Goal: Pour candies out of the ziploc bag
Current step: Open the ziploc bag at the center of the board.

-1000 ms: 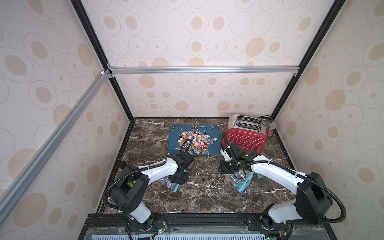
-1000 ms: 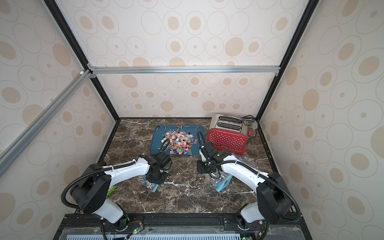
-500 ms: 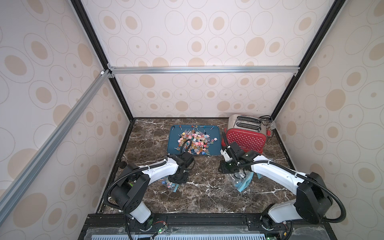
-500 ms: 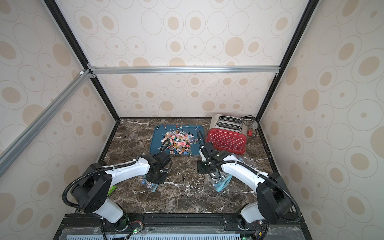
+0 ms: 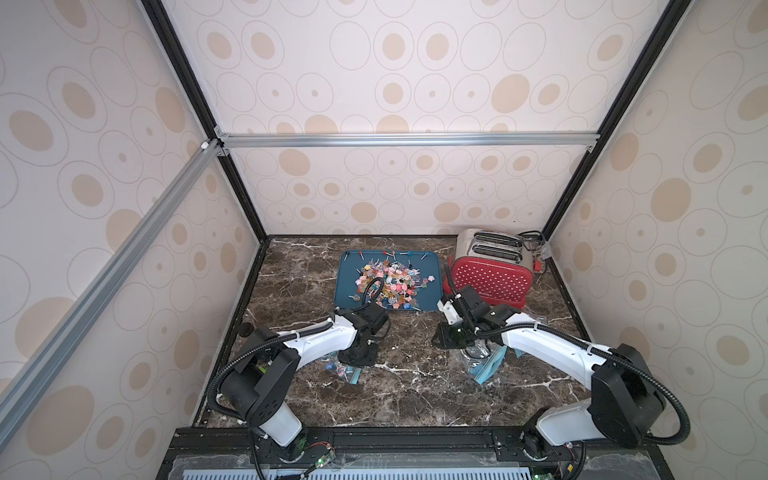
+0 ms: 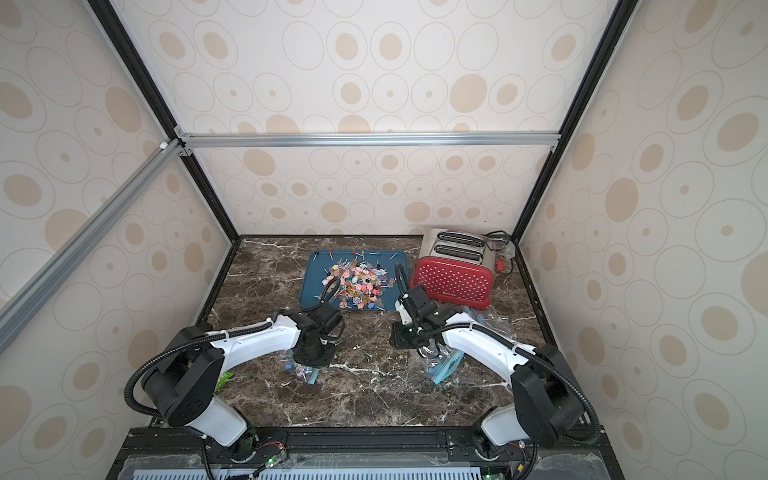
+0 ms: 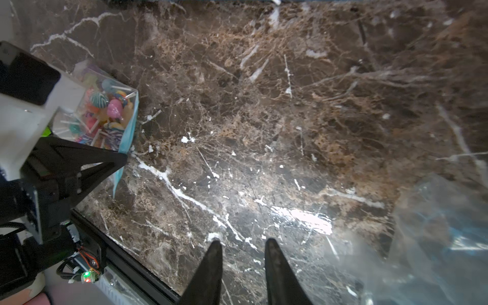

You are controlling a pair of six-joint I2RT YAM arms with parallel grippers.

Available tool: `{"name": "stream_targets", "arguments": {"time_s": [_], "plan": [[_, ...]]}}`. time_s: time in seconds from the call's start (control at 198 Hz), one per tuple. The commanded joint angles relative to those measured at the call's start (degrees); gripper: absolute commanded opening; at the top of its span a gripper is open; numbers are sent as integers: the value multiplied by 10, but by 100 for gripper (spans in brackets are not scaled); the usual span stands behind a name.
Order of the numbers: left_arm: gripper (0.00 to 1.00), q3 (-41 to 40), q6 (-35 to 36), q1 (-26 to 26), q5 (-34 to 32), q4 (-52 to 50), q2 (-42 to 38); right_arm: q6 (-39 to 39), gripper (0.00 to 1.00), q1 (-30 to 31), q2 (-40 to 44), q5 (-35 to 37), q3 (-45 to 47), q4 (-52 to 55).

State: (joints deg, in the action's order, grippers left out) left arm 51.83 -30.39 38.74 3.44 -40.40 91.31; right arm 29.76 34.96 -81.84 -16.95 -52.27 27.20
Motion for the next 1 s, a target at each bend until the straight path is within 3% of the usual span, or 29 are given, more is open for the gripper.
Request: {"name": "stream_targets", "arguments": {"time_s": [0.0,0.192,0.403,0.999], "plan": [[0,7,-9,4,62,35,-21,16,32,-2,0,-60,20,-62],[0,9,-30,4,121,79,-33,55,32,4,-35,-131,47,-171],[0,3,-50,4,149,121,-29,85,32,34,-95,-156,41,-249],[0,-6,-51,4,153,127,-14,114,34,69,-228,-144,-29,-272]]}}
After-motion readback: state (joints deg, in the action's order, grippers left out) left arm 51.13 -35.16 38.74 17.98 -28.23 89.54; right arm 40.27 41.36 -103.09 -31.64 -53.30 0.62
